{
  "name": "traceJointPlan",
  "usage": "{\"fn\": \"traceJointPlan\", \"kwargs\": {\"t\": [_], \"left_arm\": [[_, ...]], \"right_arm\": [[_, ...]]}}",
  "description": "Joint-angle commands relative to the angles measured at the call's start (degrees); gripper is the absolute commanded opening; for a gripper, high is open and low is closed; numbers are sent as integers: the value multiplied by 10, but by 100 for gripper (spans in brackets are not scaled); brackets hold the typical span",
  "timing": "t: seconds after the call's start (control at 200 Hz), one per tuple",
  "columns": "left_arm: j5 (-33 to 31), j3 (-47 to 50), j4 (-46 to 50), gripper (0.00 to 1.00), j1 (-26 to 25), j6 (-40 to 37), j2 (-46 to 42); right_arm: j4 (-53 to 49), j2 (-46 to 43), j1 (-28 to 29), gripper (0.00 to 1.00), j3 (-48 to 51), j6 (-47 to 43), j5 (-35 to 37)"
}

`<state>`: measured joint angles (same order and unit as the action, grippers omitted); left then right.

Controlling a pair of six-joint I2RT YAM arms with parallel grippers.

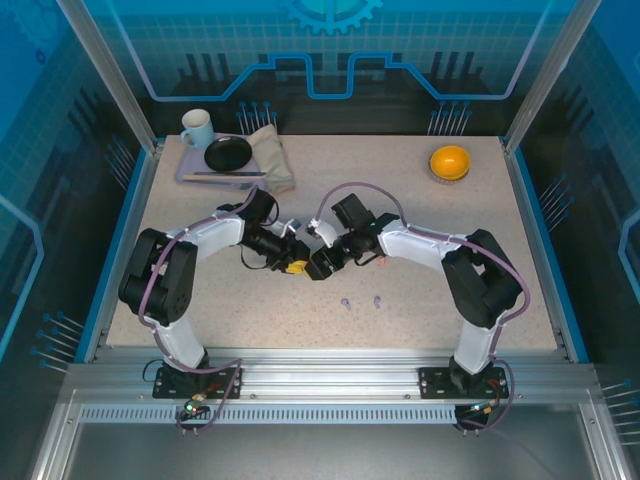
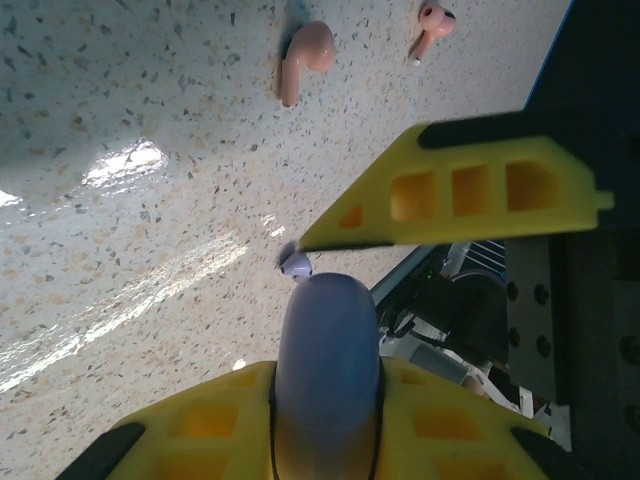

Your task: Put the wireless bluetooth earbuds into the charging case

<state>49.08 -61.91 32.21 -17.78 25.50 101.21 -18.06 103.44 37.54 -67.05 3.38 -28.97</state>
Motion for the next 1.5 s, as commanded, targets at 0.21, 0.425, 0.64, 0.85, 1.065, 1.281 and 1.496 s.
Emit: {"fn": "traceJointPlan", "kwargs": {"t": [0.21,0.425,0.64,0.85,1.065,1.281,1.496], "left_arm": [[-10,-2,-42,4,-11,-22,-53],[-16,-13,-68,6,-11,-66,-69],[-56,8,-145,4,-12,-84,-116],[-130,79,-270,1,-16,-89,-196],[-160,171,-418,0,-17,-92,-253],[-162,242,-531,0,-26,-130,-305],[-144,246,-545,0,-30,-142,-329]], "right_arm": [[11,-177,-105,70,88,55,-55],[28,-249,-161,73,135,146,-74],[72,-218,-167,73,142,242,-108],[143,-202,-167,73,145,316,-133],[137,-202,-166,73,127,313,-134],[161,-189,-163,73,118,322,-157],[194,-179,-150,73,106,350,-174]]}}
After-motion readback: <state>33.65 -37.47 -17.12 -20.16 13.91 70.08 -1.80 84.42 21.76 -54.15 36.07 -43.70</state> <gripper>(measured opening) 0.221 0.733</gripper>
